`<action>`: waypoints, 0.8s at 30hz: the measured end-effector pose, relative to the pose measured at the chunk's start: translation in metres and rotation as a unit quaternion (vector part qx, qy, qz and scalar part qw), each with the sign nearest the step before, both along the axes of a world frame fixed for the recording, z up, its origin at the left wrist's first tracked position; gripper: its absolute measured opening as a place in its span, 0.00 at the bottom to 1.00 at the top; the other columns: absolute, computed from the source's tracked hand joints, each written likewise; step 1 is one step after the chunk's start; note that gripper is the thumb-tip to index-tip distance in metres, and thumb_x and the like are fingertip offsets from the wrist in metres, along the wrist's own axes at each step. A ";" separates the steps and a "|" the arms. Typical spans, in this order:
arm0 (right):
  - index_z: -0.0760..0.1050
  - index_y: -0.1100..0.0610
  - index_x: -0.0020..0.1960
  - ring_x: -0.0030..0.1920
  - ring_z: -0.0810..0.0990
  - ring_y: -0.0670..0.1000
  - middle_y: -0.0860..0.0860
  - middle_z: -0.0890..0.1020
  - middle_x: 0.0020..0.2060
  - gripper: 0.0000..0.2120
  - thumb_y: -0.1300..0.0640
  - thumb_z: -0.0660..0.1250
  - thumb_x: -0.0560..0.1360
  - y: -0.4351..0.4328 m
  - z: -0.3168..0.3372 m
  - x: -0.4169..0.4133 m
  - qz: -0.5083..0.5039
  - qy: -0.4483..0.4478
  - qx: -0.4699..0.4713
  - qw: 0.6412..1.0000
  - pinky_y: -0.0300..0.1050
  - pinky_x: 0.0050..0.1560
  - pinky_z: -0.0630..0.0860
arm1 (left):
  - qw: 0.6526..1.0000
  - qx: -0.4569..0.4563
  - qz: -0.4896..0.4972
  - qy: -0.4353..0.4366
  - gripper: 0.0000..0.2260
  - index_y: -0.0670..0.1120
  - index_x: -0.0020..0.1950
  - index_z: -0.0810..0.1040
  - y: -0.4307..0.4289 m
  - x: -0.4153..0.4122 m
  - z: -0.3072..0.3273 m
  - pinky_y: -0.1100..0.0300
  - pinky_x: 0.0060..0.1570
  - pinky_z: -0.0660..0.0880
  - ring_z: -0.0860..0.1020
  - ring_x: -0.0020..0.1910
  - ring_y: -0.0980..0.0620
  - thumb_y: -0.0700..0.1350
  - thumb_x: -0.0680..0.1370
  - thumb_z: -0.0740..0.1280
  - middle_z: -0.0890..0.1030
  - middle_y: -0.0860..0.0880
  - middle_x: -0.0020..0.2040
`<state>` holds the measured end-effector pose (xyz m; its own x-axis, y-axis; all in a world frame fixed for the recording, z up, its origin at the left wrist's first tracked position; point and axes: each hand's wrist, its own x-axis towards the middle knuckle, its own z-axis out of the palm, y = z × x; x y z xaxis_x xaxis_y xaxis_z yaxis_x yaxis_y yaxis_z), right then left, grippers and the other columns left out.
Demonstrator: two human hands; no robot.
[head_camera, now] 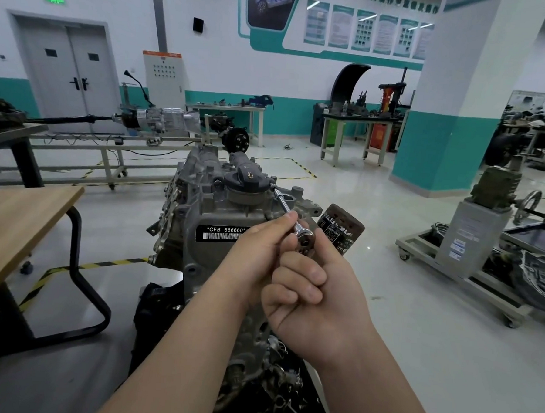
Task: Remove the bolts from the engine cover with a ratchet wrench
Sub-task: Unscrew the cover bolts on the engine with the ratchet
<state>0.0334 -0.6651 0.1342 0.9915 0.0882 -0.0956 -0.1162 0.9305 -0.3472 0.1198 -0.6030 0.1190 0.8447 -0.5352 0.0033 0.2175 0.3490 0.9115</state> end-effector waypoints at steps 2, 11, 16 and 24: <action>0.75 0.58 0.36 0.14 0.59 0.44 0.46 0.62 0.15 0.24 0.40 0.59 0.77 -0.001 0.000 0.001 -0.017 0.009 -0.042 0.999 0.34 0.18 0.61 | 1.000 0.008 0.007 0.001 0.16 0.48 0.30 0.84 0.000 -0.001 0.001 0.69 0.24 0.72 0.74 0.24 0.57 0.51 0.77 0.68 0.75 0.51 0.25; 0.74 0.58 0.31 0.19 0.68 0.51 0.53 0.71 0.18 0.28 0.40 0.57 0.80 -0.021 -0.011 0.005 -0.178 0.024 -0.590 0.787 0.44 0.23 0.67 | 0.999 -0.006 -0.002 -0.032 0.22 0.49 0.25 0.79 -0.006 -0.001 -0.005 0.67 0.21 0.65 0.66 0.18 0.57 0.49 0.80 0.63 0.67 0.54 0.21; 0.70 0.52 0.28 0.23 0.74 0.46 0.48 0.76 0.21 0.24 0.39 0.61 0.76 -0.033 0.017 -0.001 -0.213 0.017 -0.837 0.503 0.43 0.25 0.67 | 0.999 -0.001 0.022 -0.025 0.16 0.49 0.31 0.79 -0.009 0.002 -0.004 0.63 0.22 0.65 0.62 0.20 0.56 0.48 0.78 0.66 0.65 0.51 0.25; 0.71 0.50 0.40 0.36 0.77 0.48 0.46 0.78 0.33 0.18 0.36 0.62 0.74 -0.031 0.021 0.001 -0.234 0.033 -0.918 0.317 0.42 0.29 0.65 | 0.999 0.024 0.030 -0.015 0.09 0.45 0.42 0.74 -0.009 0.000 -0.001 0.66 0.22 0.64 0.61 0.18 0.57 0.47 0.80 0.63 0.67 0.52 0.23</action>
<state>0.0347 -0.6965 0.1548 0.8448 -0.3327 0.4190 -0.1788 -0.9137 -0.3650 0.1197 -0.6125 0.1181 0.8754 -0.4833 0.0049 0.1694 0.3163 0.9334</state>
